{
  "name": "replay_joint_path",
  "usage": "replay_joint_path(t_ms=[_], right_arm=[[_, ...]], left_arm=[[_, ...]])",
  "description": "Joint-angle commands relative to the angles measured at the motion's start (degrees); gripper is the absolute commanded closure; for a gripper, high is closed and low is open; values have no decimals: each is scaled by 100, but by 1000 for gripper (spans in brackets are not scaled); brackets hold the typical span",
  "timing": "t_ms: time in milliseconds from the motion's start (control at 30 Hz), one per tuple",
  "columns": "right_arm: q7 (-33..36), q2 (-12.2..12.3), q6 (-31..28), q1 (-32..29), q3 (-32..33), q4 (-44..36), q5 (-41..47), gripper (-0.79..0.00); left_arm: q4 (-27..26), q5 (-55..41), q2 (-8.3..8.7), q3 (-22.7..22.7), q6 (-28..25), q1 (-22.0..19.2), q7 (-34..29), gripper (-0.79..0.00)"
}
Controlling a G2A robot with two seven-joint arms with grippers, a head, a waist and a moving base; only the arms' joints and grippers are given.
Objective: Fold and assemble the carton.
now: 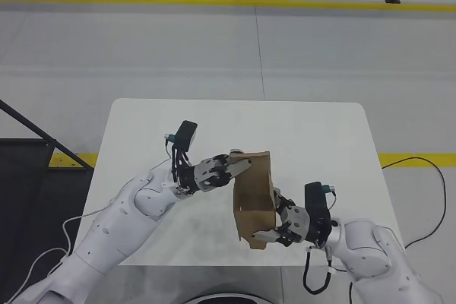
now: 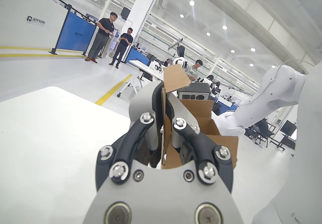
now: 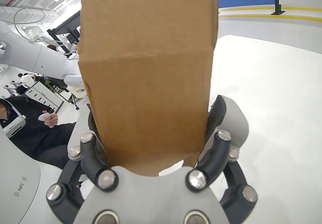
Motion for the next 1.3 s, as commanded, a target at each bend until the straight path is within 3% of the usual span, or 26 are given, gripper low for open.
replay_joint_path(t_ms=[0,700,1267], right_arm=[[2,-3,13,15,-39,-20,-25,-785],[-320,19,65,-65,66,-18,-79,-785],[-1426,64,-850,-668,737,395,378,-785]], left_arm=[[9,20,3,22,0,-12,37,0],[14,43,76,175,0,-82,453,0],[-75,-529,146,246,0,-101,563,0]])
